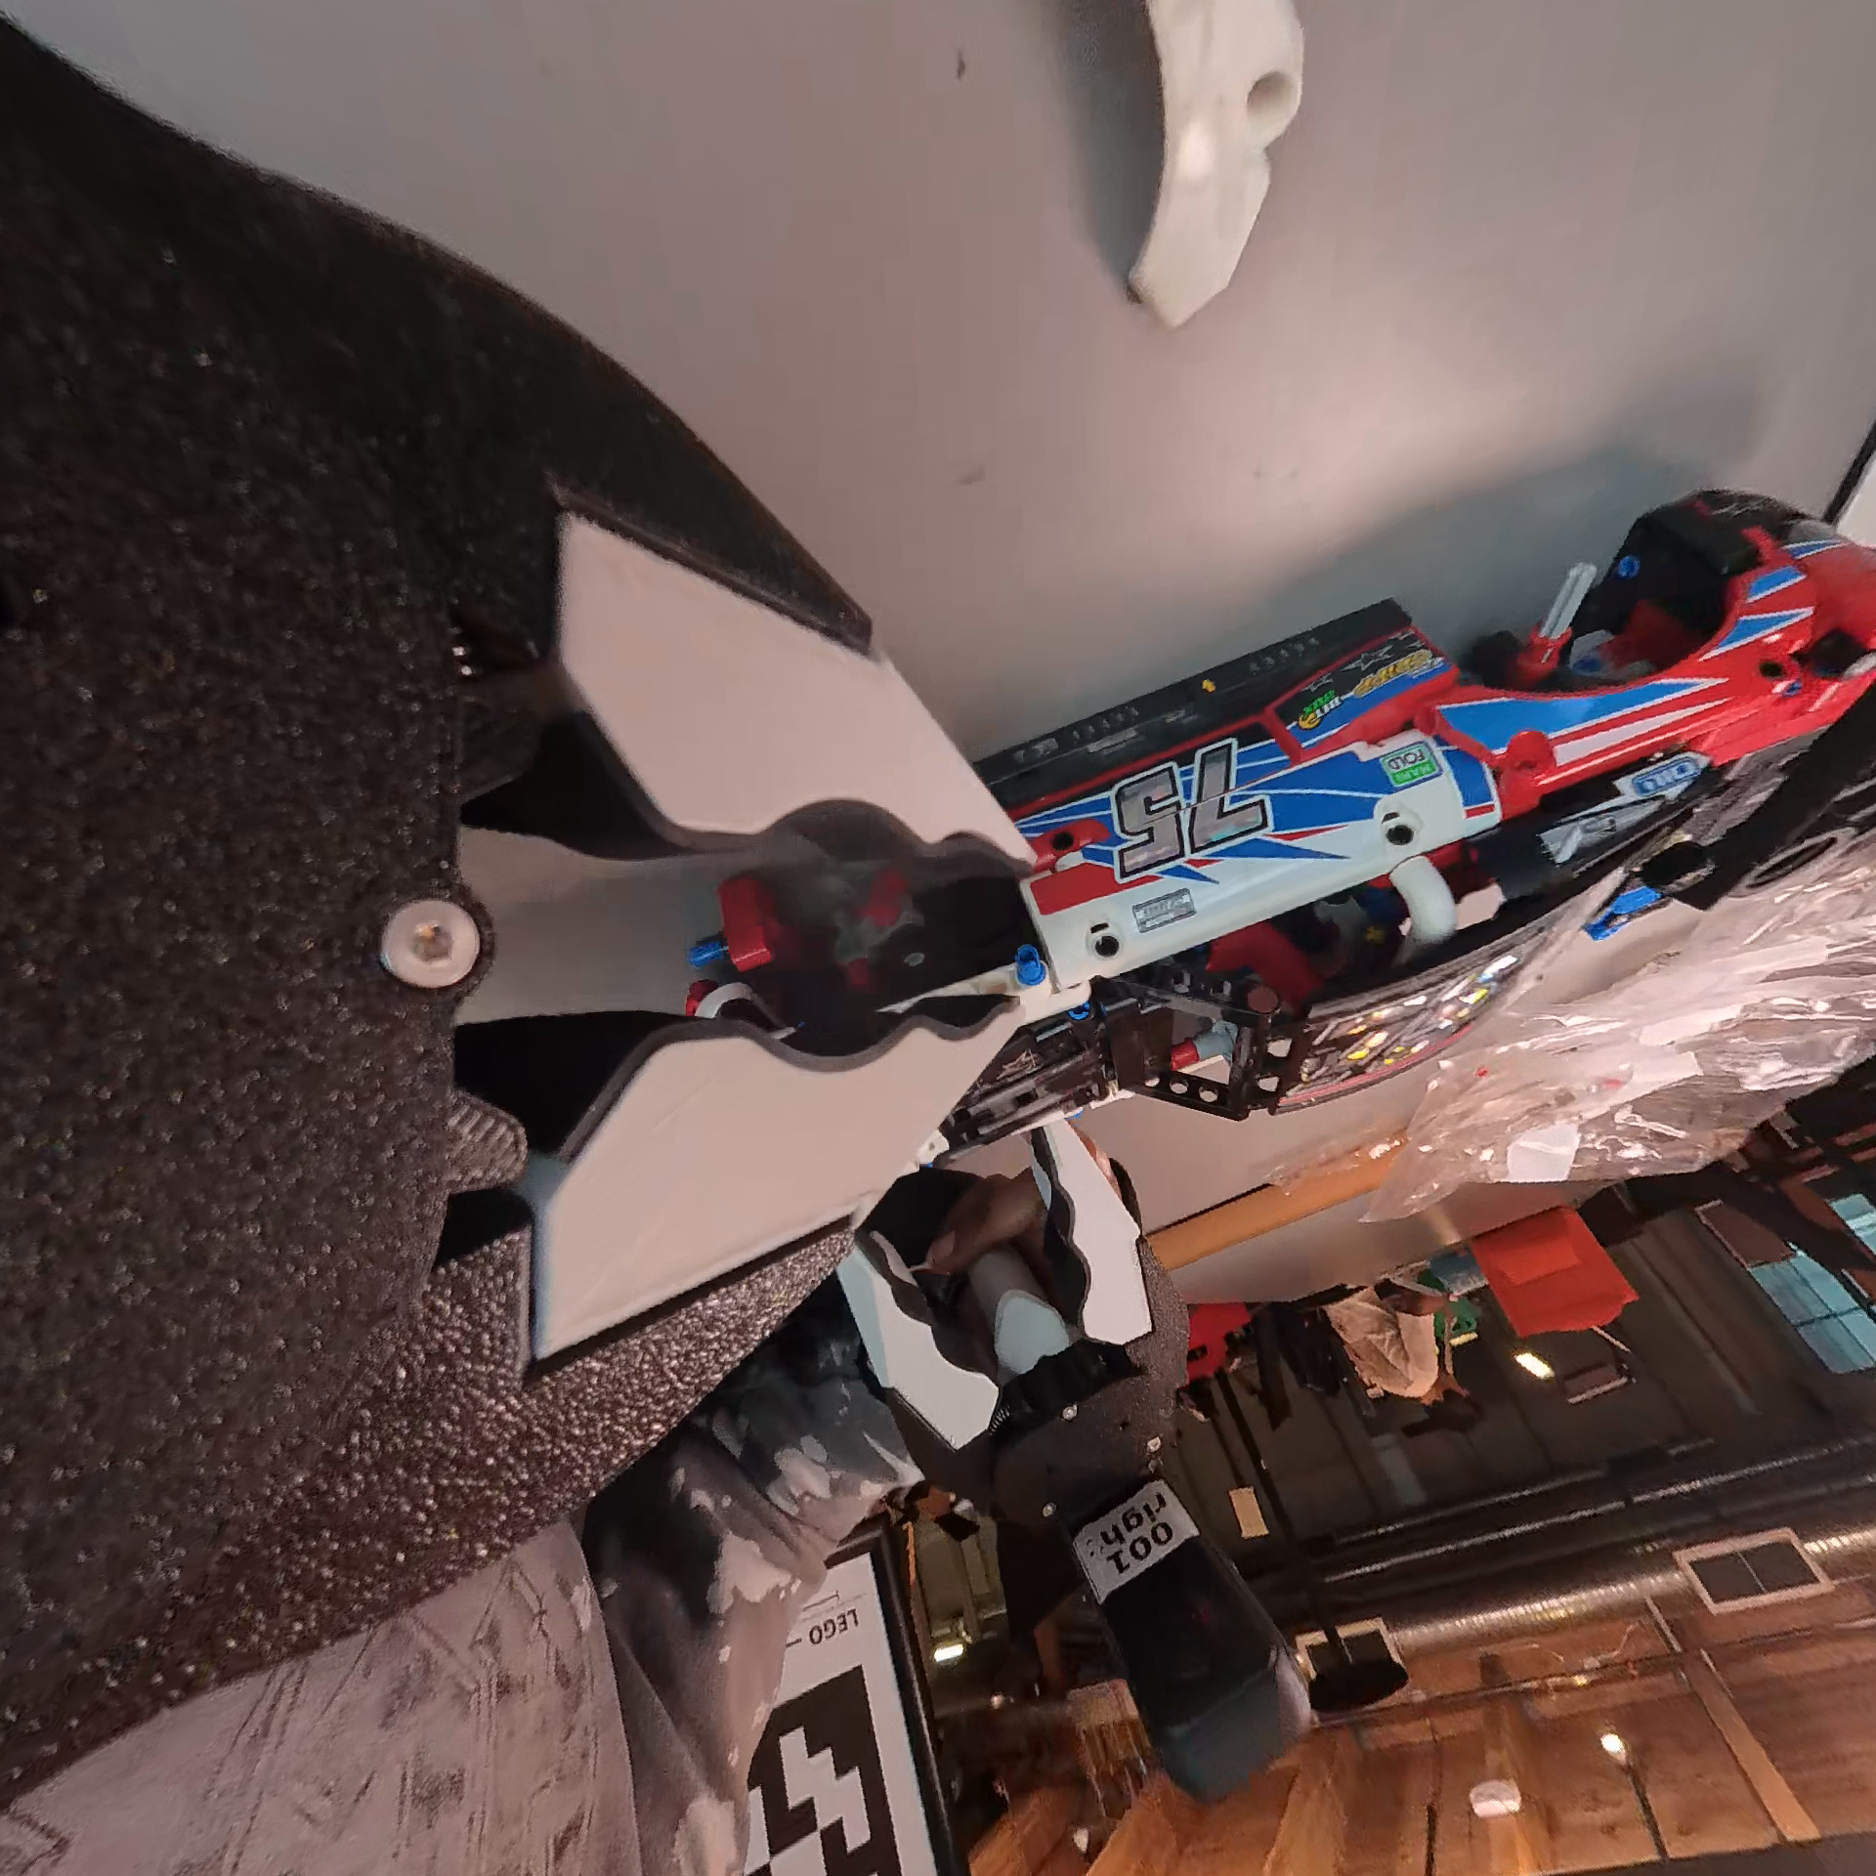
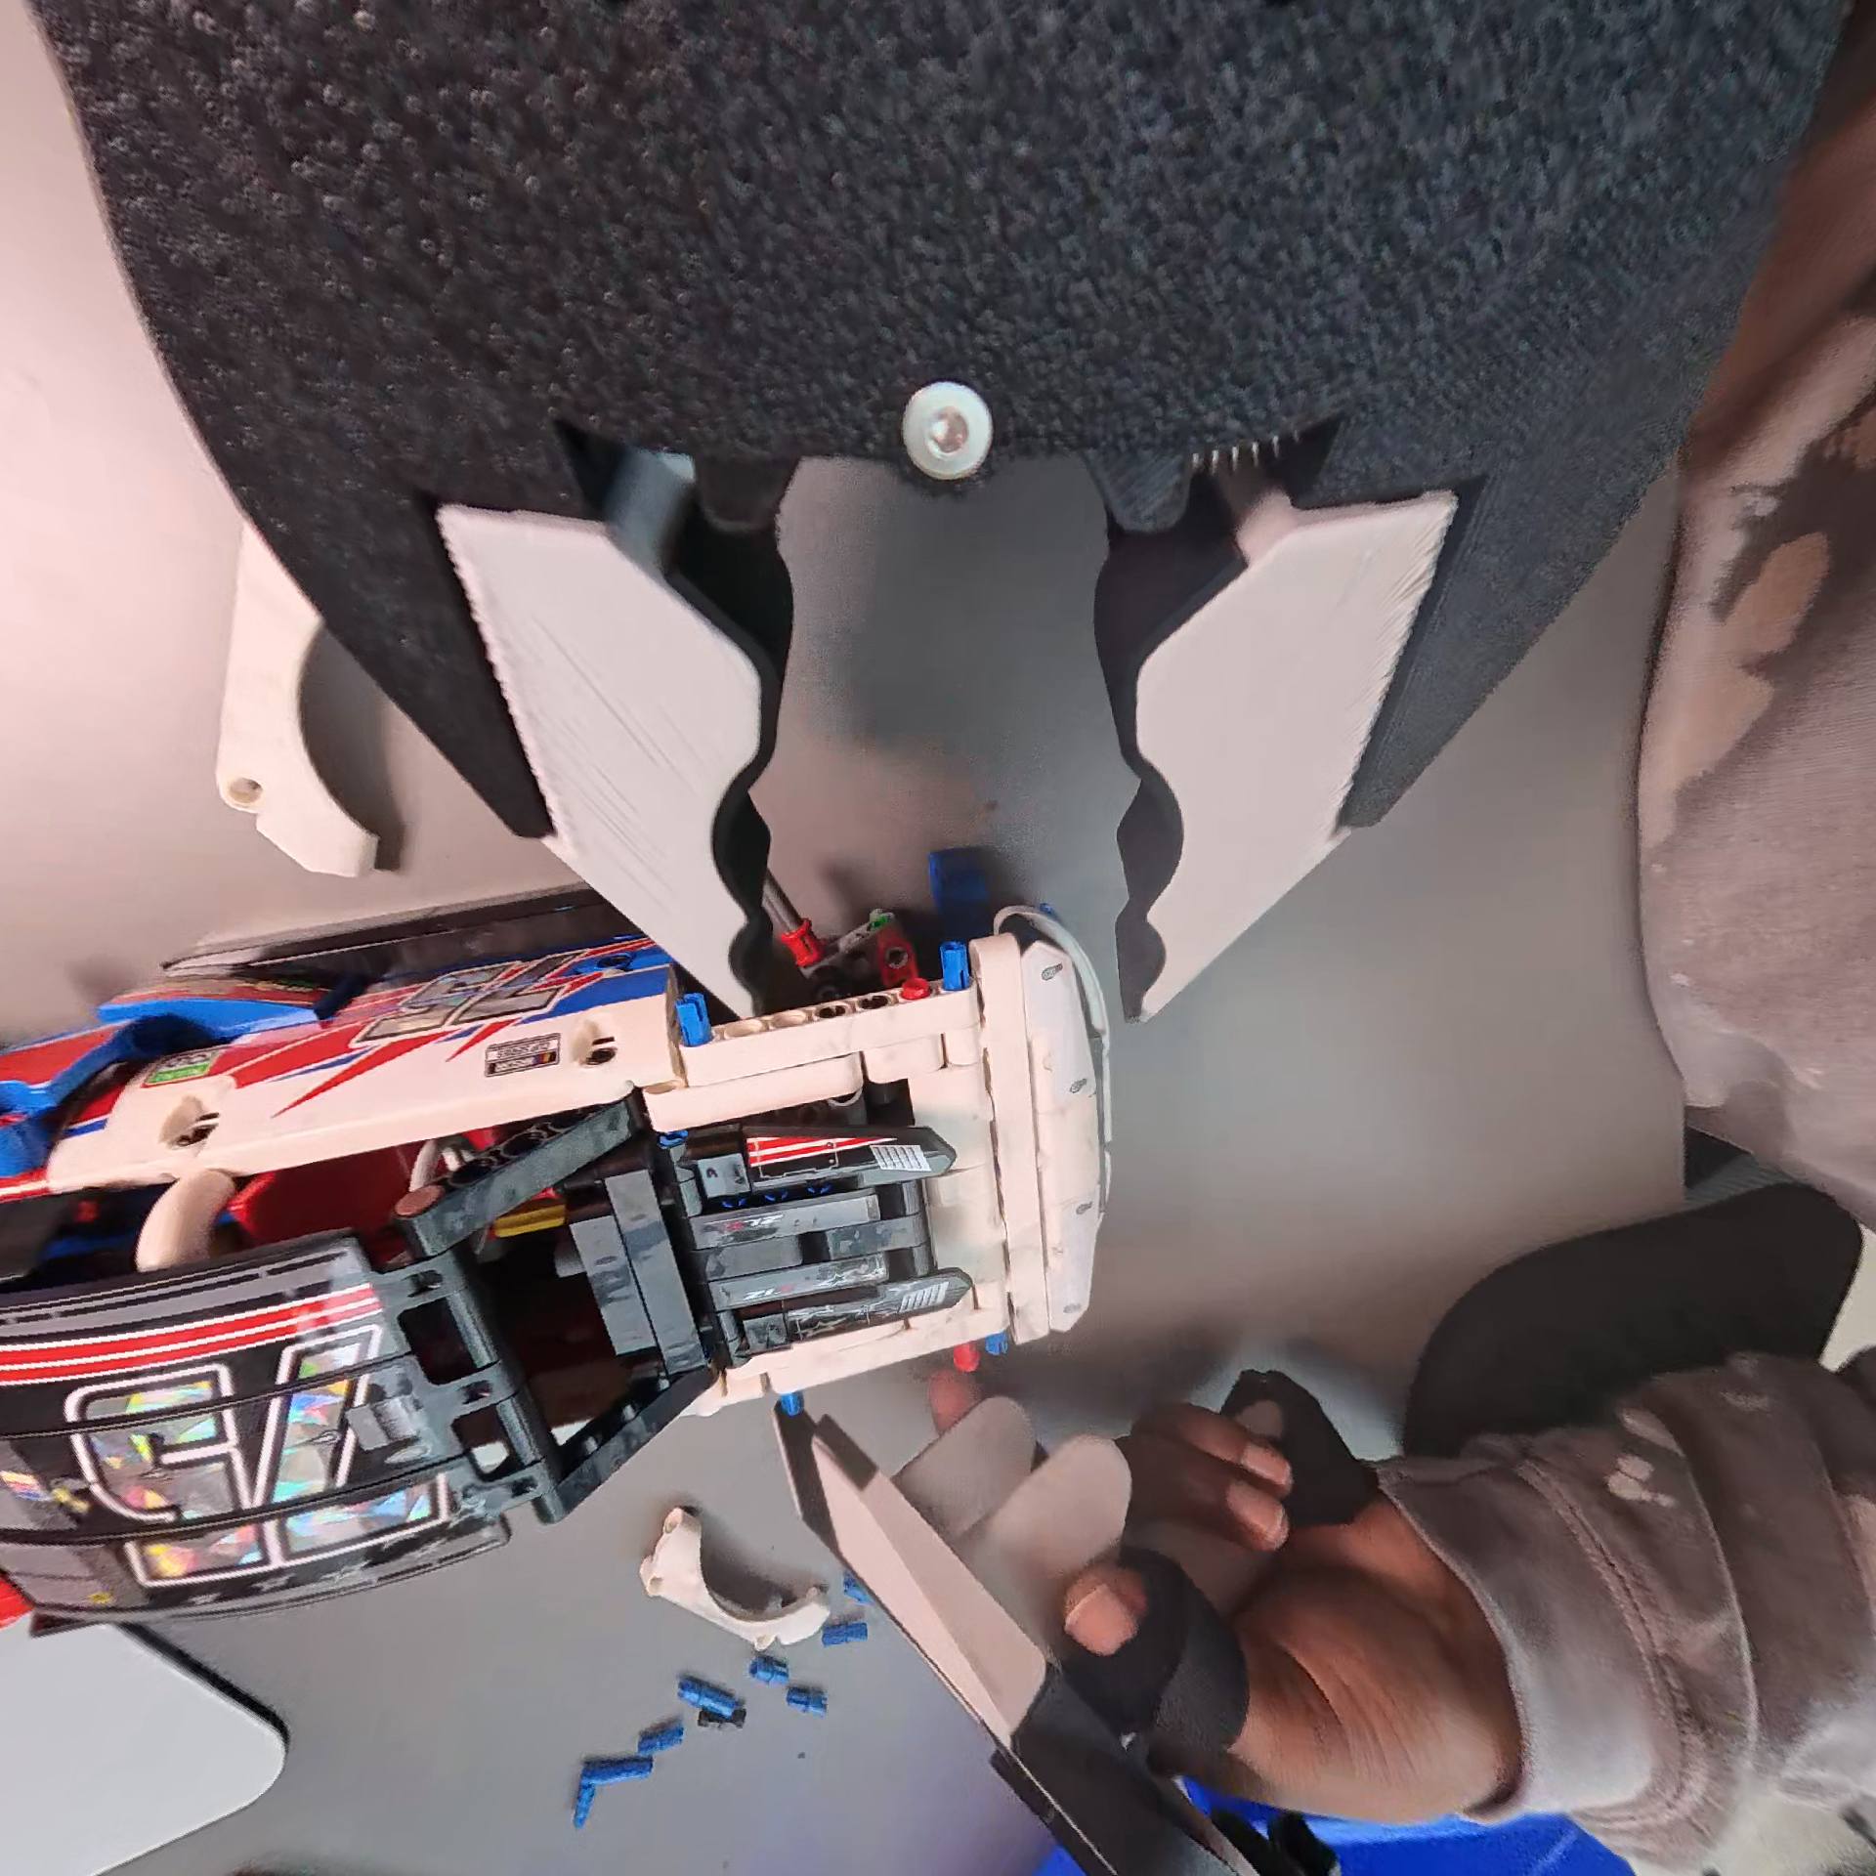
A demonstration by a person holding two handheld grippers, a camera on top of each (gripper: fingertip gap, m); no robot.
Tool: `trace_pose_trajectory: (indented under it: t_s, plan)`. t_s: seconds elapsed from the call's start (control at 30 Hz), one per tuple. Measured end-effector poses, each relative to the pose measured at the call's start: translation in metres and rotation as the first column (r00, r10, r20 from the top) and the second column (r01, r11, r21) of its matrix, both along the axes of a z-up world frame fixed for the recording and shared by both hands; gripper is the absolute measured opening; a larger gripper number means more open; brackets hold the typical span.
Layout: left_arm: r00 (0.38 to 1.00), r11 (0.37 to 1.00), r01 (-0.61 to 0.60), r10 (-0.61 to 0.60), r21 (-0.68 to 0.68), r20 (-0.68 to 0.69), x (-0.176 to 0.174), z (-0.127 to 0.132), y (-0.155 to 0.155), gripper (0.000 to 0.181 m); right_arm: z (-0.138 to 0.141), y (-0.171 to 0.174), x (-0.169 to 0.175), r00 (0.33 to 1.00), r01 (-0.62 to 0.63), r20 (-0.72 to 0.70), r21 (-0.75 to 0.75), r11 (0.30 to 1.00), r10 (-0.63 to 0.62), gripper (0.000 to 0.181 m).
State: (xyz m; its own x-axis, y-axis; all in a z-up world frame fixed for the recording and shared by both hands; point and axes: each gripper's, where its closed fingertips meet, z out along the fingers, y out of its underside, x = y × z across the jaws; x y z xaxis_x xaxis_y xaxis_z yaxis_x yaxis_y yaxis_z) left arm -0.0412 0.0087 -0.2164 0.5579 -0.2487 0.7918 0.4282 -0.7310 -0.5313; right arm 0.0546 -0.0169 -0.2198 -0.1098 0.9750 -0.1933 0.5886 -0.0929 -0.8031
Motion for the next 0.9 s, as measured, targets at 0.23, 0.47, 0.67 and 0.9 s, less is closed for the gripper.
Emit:
trace_pose_trajectory:
  t_s: [0.23, 0.47, 0.67, 0.9]
  plan:
    - [0.994, 0.99, 0.11, -0.11, 0.085, -0.011, 0.006, 0.018, -0.031, 0.052, -0.004, 0.025, 0.017, 0.996, 0.057, 0.059, 0.15, 0.987, -0.067, 0.064]
    - [0.944, 0.971, 0.202, -0.158, 0.129, -0.291, 0.033, 0.0, -0.036, 0.056, -0.015, 0.0, -0.014, 0.996, 0.034, 0.072, 0.221, 0.975, -0.051, 0.073]
    - [0.92, 0.973, 0.066, 0.026, 0.219, -0.392, -0.01, 0.009, -0.009, 0.05, -0.002, 0.025, -0.005, 0.994, 0.078, 0.065, 0.193, 0.978, -0.092, 0.057]
    - [0.836, 0.904, -0.127, 0.319, 0.407, -0.446, -0.086, 0.044, -0.013, 0.05, -0.031, 0.126, 0.046, 0.915, 0.234, 0.196, 0.456, 0.859, -0.353, 0.013]
